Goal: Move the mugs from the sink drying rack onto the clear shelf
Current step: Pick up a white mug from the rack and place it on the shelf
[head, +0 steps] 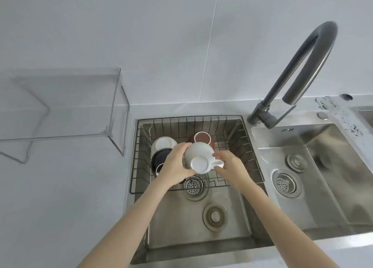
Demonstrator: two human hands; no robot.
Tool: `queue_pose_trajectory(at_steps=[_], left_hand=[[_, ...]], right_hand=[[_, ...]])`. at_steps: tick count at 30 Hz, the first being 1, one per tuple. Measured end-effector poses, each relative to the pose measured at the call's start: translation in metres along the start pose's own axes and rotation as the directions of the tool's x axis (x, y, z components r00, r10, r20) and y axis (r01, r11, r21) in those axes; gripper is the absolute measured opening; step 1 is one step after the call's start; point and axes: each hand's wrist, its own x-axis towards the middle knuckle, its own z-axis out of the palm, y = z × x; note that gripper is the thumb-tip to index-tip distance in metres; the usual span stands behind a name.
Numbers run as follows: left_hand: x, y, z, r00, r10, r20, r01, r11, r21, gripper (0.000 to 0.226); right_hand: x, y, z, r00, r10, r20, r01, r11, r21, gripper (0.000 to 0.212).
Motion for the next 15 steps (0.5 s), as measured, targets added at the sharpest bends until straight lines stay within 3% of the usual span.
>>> queue_pose_trajectory(at_steps=[5, 10, 15], left_hand=[[0.023, -0.006, 0.027, 0.994, 0.024, 0.107, -0.038, 0.990, 0.133, 0.086], [0.029, -0.011, 0.039, 0.998, 0.055, 0.029, -0.061, 0.947, 0.316, 0.085], [0.027, -0.007, 0.037, 0.999, 0.032, 0.005, -0.032, 0.947, 0.319, 0.085]], right_hand=[[0.010, 0.014, 0.008, 0.999, 0.046, -0.005, -0.047, 0.995, -0.086, 0.035], [0.022, 0.020, 0.008, 0.999, 0.031, -0.023, -0.034, 0.987, -0.158, 0.032], [0.018, 0.026, 0.006, 0.998, -0.021, 0.053, 0.030, 0.986, -0.166, 0.025]])
